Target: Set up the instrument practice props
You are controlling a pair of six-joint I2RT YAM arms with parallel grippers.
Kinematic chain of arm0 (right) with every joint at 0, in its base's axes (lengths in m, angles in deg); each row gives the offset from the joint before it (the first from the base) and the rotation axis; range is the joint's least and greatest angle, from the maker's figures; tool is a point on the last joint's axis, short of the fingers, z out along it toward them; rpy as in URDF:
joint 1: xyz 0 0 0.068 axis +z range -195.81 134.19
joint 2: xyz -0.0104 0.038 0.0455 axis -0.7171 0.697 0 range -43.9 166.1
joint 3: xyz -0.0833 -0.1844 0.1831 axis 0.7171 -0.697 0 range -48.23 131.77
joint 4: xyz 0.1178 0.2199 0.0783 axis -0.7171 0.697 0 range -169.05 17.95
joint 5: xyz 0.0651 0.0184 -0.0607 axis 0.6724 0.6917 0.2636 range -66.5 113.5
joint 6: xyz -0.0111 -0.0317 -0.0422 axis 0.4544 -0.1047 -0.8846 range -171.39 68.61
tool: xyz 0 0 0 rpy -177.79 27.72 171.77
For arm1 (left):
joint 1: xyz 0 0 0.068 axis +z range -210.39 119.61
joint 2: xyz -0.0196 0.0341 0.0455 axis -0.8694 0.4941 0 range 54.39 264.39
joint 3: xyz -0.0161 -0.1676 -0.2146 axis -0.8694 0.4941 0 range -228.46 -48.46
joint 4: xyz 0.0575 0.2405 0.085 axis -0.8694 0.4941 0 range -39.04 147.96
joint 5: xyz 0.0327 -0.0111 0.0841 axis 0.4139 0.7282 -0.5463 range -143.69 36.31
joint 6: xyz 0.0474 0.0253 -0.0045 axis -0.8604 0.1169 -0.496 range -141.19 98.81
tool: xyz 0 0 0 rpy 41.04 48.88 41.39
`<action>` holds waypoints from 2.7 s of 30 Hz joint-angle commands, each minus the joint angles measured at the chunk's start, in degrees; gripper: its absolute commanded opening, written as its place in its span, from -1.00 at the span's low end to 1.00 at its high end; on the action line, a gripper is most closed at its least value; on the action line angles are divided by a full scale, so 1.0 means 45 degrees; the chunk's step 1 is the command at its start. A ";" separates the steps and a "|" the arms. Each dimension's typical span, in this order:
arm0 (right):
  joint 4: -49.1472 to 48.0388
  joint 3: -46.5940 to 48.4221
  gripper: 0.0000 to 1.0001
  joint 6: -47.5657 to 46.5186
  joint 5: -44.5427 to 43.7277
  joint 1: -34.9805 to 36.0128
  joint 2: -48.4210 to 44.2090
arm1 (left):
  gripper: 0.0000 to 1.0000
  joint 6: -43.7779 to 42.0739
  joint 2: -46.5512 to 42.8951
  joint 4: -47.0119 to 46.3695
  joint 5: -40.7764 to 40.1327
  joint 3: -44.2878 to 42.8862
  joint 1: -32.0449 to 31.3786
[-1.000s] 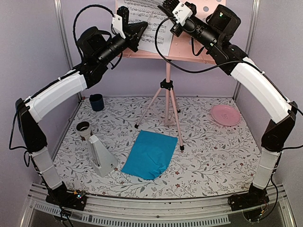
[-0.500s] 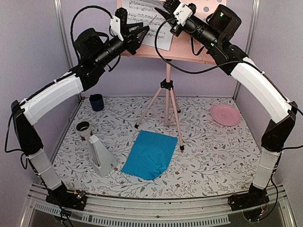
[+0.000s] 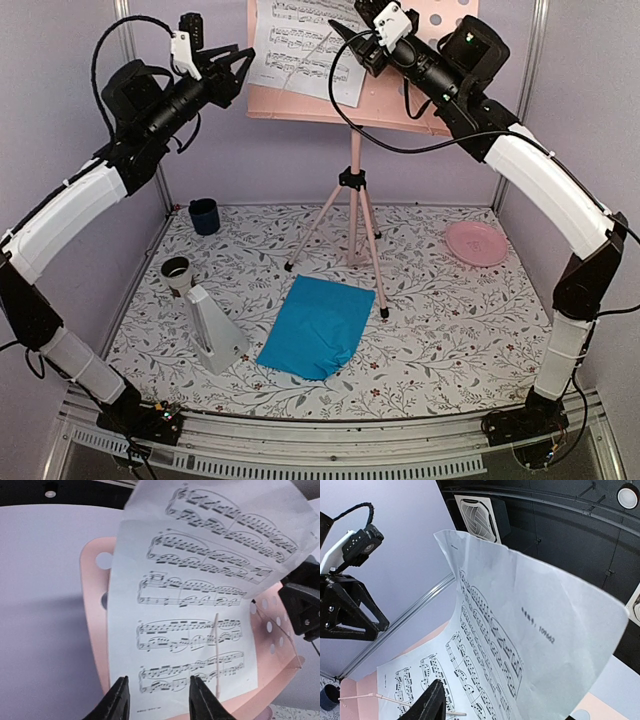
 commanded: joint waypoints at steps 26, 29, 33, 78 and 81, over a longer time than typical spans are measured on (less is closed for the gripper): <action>-0.2393 -0.0388 -0.36 0.2594 -0.1266 -0.0500 0.0099 | 0.06 0.4291 0.1691 0.0152 0.4202 -0.0448 0.2747; -0.2391 -0.0389 -0.36 0.2598 -0.1236 -0.0505 0.0124 | 0.04 0.4186 0.1412 -0.0254 0.4185 -0.0058 0.2592; -0.2393 -0.0395 -0.37 0.2631 -0.1209 -0.0527 0.0128 | 0.01 0.3913 0.0925 -0.0580 0.4108 0.0490 0.2383; -0.2369 -0.0471 -0.39 0.2634 -0.1090 -0.0562 0.0109 | -0.05 0.3773 0.1667 0.0770 0.2935 -0.0703 0.1756; -0.2363 -0.0486 -0.39 0.2624 -0.1110 -0.0545 0.0094 | -0.09 0.3647 0.1404 0.0710 0.2779 -0.0465 0.1639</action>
